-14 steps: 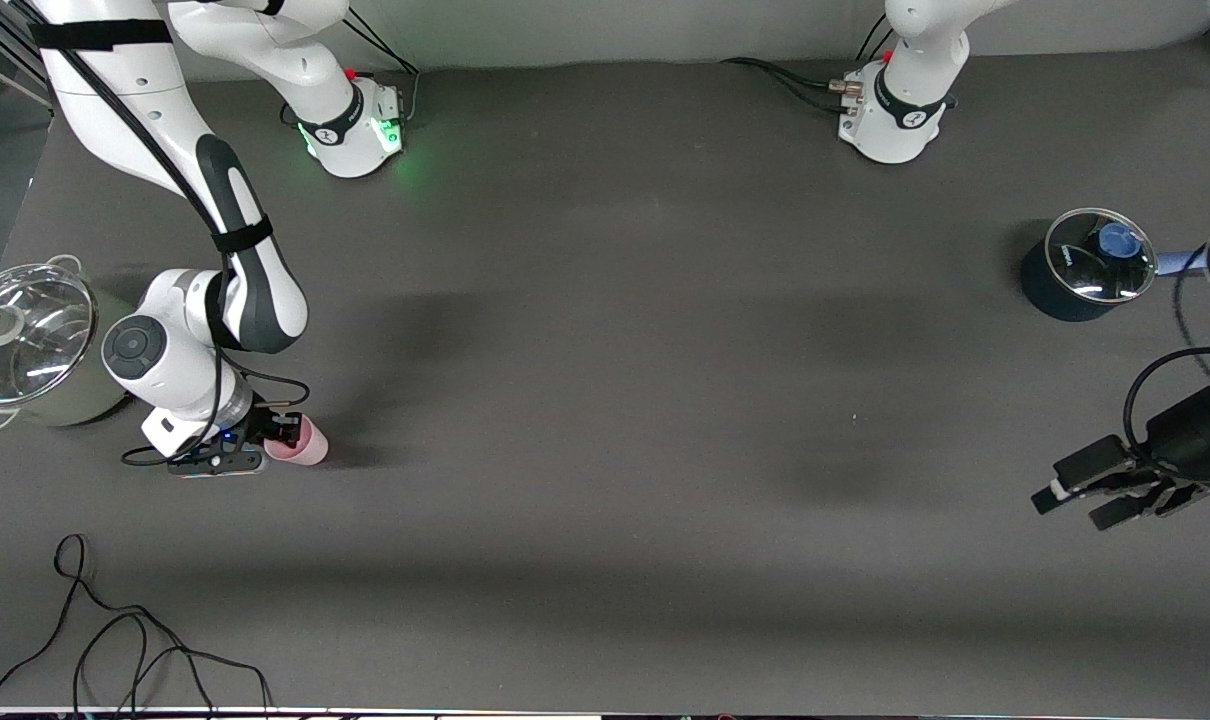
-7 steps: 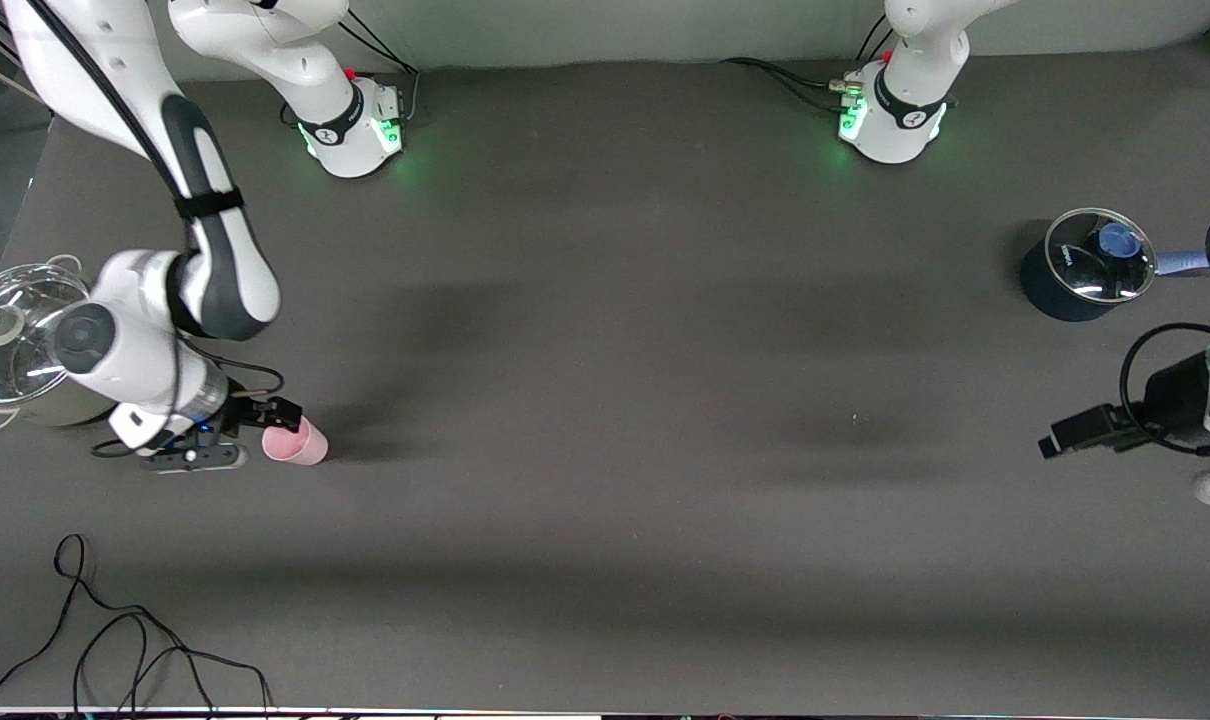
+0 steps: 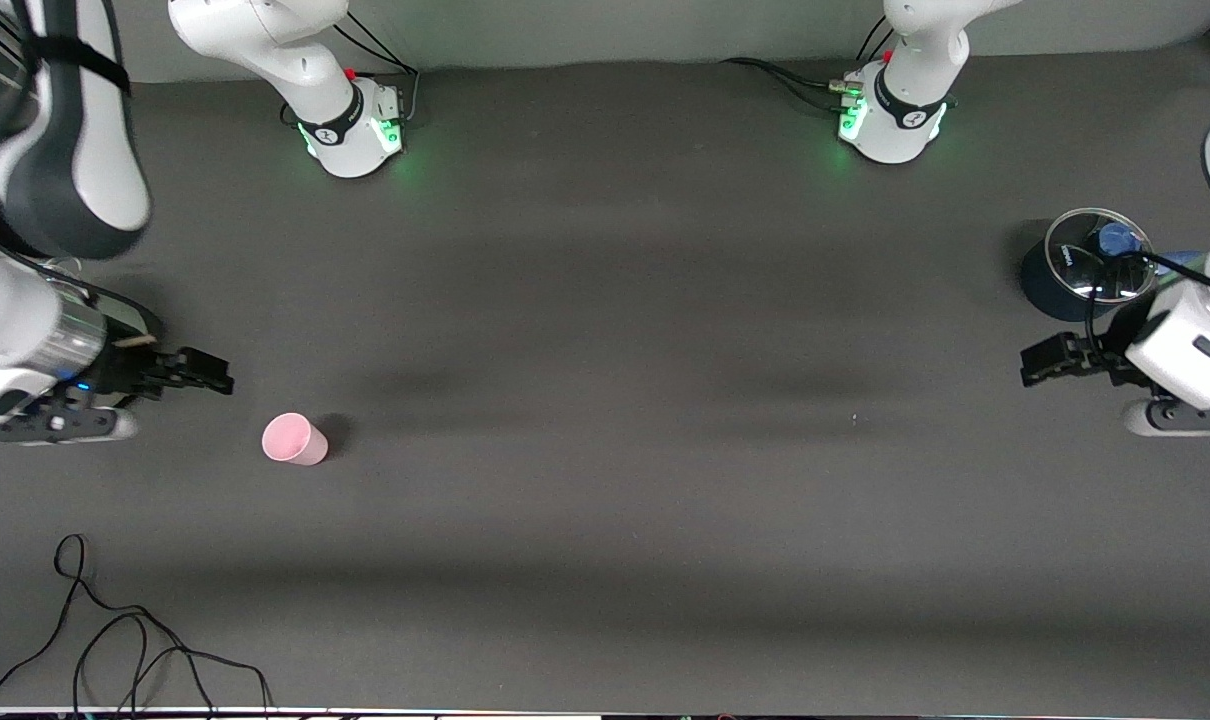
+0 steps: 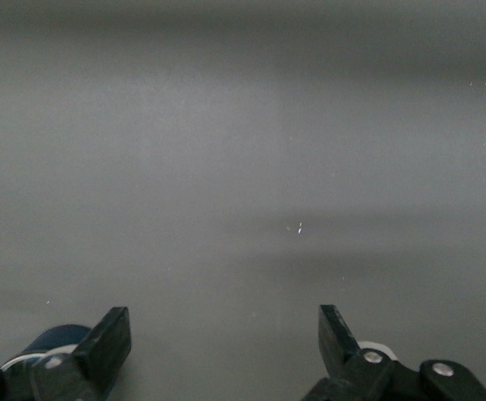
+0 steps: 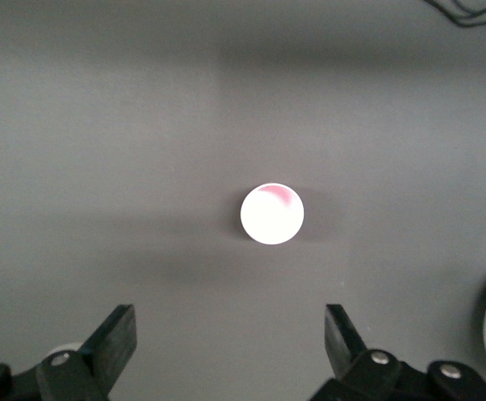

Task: Transfer pink cup from left to right arm
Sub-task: 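Release the pink cup on the table and raise the right gripper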

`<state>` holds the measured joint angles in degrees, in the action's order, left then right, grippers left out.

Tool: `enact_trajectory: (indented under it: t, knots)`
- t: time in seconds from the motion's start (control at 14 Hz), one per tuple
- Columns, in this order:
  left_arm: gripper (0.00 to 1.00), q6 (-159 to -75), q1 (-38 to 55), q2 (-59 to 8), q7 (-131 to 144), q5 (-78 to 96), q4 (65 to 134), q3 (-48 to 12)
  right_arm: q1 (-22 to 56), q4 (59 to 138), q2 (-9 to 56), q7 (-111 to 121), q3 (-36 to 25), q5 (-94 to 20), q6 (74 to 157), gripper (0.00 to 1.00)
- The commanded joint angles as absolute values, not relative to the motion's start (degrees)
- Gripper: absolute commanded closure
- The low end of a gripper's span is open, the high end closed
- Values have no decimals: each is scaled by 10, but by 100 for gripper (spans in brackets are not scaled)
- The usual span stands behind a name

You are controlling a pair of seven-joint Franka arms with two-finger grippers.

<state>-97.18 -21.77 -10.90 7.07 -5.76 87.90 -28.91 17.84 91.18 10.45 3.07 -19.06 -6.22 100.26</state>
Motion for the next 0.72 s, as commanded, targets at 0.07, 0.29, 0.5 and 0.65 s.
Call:
enact_trajectory:
  t: [0.07, 0.29, 0.5, 0.65]
  knots:
    - [0, -994, -219, -37, 78, -36, 959, -286, 179, 816, 120, 17, -213, -56, 908, 0]
    - [0, -984, -206, -28, 34, -26, 962, -271, 179, 798, 116, 25, -257, -56, 868, 0]
    - [0, -974, -45, -16, 30, -12, 958, -99, 179, 801, 100, 23, -272, -56, 860, 0]
    - [0, -952, 43, -15, 29, -12, 950, -25, 180, 802, 101, 19, -273, -56, 845, 0]
